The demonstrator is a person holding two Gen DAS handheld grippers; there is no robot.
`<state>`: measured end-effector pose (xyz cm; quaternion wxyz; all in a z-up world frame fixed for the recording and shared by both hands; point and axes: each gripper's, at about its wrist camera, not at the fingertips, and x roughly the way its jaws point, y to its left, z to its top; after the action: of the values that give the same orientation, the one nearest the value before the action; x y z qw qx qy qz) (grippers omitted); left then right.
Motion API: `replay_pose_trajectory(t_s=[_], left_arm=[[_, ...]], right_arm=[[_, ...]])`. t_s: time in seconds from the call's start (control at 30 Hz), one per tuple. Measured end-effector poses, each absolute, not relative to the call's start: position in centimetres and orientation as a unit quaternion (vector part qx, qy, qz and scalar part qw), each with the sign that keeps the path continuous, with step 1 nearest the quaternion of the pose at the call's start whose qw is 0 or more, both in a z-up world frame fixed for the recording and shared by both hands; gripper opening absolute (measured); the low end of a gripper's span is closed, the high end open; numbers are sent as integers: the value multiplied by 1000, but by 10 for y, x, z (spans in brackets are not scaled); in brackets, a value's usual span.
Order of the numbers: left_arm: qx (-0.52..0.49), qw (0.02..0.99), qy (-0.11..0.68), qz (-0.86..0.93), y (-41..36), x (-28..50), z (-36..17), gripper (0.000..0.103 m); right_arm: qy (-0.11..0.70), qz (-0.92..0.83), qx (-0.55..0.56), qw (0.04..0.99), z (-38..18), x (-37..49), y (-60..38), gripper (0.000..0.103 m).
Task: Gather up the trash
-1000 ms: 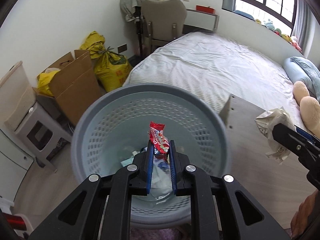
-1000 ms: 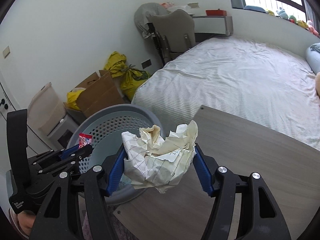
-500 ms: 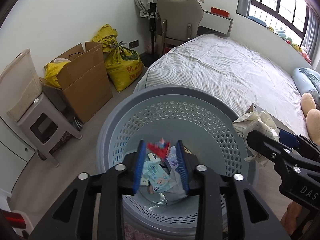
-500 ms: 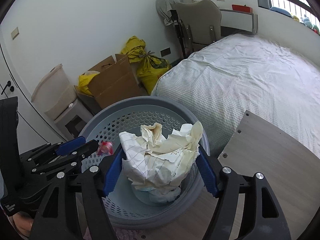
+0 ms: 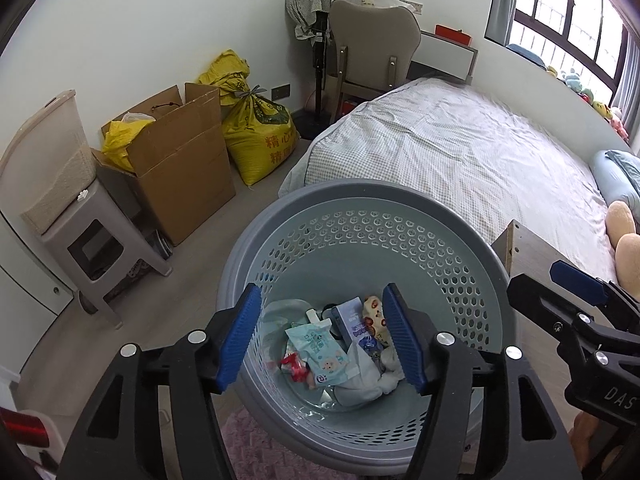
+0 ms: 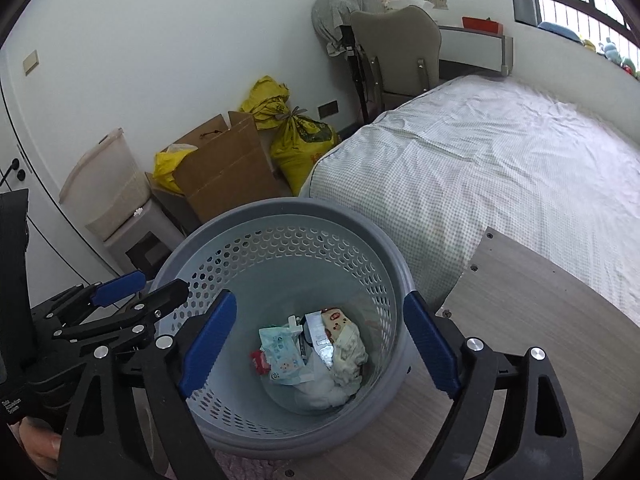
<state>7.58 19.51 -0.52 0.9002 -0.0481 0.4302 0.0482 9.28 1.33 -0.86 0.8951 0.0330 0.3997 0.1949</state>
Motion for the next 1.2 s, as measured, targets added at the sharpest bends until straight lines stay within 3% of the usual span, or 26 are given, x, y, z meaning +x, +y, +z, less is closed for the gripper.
replay_pose_trajectory(t_s=[0.27, 0.37, 1.2], left_arm=[[-47, 902, 425, 53, 192, 71, -2, 66], [-45, 904, 422, 56, 191, 71, 1, 72], [-39, 908, 412, 62, 189, 60, 12, 78]], right_arm=[[398, 189, 35, 897, -9, 89, 8, 84], [400, 184, 32, 897, -10, 89, 8, 84], [398, 171, 33, 901, -3, 83, 2, 85]])
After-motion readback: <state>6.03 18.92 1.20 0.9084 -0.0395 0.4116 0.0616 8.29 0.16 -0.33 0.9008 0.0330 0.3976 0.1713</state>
